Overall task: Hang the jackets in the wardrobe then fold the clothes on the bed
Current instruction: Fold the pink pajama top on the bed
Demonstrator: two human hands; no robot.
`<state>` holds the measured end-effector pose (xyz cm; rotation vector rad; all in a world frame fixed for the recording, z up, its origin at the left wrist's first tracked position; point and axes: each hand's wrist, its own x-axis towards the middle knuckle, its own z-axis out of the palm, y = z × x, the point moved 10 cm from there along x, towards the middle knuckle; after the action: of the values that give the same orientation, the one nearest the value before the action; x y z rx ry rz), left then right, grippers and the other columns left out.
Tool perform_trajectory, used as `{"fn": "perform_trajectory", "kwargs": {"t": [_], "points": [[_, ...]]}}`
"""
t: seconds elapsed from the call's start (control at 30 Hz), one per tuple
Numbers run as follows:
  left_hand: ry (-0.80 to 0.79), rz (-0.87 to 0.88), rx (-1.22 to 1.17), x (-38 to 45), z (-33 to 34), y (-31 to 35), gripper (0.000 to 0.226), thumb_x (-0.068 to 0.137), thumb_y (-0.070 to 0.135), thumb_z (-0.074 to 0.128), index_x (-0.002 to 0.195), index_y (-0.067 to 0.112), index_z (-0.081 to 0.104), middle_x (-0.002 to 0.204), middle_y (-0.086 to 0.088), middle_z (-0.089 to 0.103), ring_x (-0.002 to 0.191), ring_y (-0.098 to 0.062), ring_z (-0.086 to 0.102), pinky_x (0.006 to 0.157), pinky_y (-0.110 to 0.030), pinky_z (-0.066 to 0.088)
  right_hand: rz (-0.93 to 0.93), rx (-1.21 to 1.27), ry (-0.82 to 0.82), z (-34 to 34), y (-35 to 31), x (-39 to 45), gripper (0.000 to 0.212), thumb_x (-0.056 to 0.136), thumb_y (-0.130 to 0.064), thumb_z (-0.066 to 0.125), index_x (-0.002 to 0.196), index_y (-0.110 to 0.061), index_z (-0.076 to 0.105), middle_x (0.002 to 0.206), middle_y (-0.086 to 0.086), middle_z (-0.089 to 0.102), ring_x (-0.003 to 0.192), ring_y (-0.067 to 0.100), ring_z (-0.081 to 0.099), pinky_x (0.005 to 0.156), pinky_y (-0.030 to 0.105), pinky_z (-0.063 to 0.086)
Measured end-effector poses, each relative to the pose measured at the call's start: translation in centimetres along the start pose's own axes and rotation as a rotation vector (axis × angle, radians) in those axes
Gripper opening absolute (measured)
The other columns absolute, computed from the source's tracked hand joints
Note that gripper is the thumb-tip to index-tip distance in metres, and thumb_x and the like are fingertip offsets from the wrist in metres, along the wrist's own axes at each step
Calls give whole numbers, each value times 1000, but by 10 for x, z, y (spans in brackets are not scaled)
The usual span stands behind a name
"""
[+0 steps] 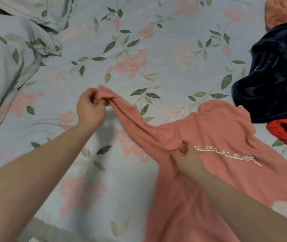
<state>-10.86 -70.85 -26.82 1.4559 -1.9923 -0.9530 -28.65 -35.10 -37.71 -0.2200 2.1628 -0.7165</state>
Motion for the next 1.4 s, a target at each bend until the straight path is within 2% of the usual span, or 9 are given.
{"fn": "perform_trajectory", "kwargs": {"t": [0.13, 0.37, 0.5, 0.67, 0.87, 1.03, 1.2, 1.27, 1.4], "points": [[119, 115, 256, 40, -44, -1, 24, 85, 8, 54, 107, 8, 64, 120, -19, 57, 100, -34, 60, 92, -38, 49, -58, -235, -73, 0, 3, 0, 84, 86, -24, 70, 159, -21, 28, 154, 9, 39, 141, 24, 44, 114, 31, 35], [-140, -401, 586, 15, -8, -91, 69, 84, 20, 69, 144, 2, 39, 147, -22, 36, 131, -45, 45, 108, -49, 41, -189, -582, -116, 22, 4, -1, 94, 86, -41, 66, 163, -36, 12, 171, -3, 3, 151, 32, 20, 122, 42, 27], [-294, -767, 223, -41, 43, -142, 105, 57, 60, 72, 144, 8, 44, 136, -14, 53, 113, -37, 62, 81, -45, 62, -133, -622, -156, 39, 6, 0, 96, 88, -48, 66, 162, -44, 4, 171, -4, -9, 152, 38, 10, 121, 50, 27], [-79, -933, -330, -42, 61, -171, 105, 51, 47, 91, 138, 4, 50, 123, -16, 67, 93, -25, 70, 61, -29, 57, -188, -617, -150, 49, 9, -2, 107, 85, -44, 69, 160, -46, -7, 167, -4, -27, 156, 35, 3, 121, 51, 29], [-235, -680, -302, -21, 65, -106, 44, 72, 2, 78, 111, 11, 61, 82, 3, 54, 74, -14, 46, 55, -26, 35, -153, -551, -276, 46, 15, 6, 102, 82, -39, 73, 160, -48, 8, 169, -9, -19, 158, 26, -1, 125, 45, 23], [-220, -538, -452, -36, 61, -26, 14, 87, 14, 73, 100, 19, 70, 85, 7, 65, 80, -13, 61, 63, -23, 47, -172, -171, -198, 2, 9, 7, 78, 83, -21, 74, 155, -29, 43, 166, -4, 26, 150, 11, 30, 115, 18, 24], [-450, -19, -166, -87, 72, 74, 22, 92, 15, 61, 99, 26, 78, 88, 14, 76, 87, -1, 70, 83, -30, 58, -180, -34, 56, -62, 48, -20, 62, 80, -9, 69, 139, -25, 56, 132, -11, 59, 119, 13, 58, 104, 26, 42], [-645, 74, -72, -124, 95, 85, 18, 88, 19, 56, 93, 22, 73, 81, 8, 77, 78, -8, 73, 79, -38, 60, -141, -12, 94, -82, 77, -30, 62, 76, -16, 66, 136, -26, 56, 130, -9, 62, 109, 13, 62, 101, 35, 48], [-767, 285, 6, -192, 120, 110, 27, 94, 7, 53, 75, 26, 58, 72, 23, 61, 70, 5, 55, 70, -23, 44, -49, -82, 119, -113, 140, -49, 59, 77, -6, 69, 133, -24, 59, 128, 2, 62, 100, 15, 61, 100, 40, 50]]}}
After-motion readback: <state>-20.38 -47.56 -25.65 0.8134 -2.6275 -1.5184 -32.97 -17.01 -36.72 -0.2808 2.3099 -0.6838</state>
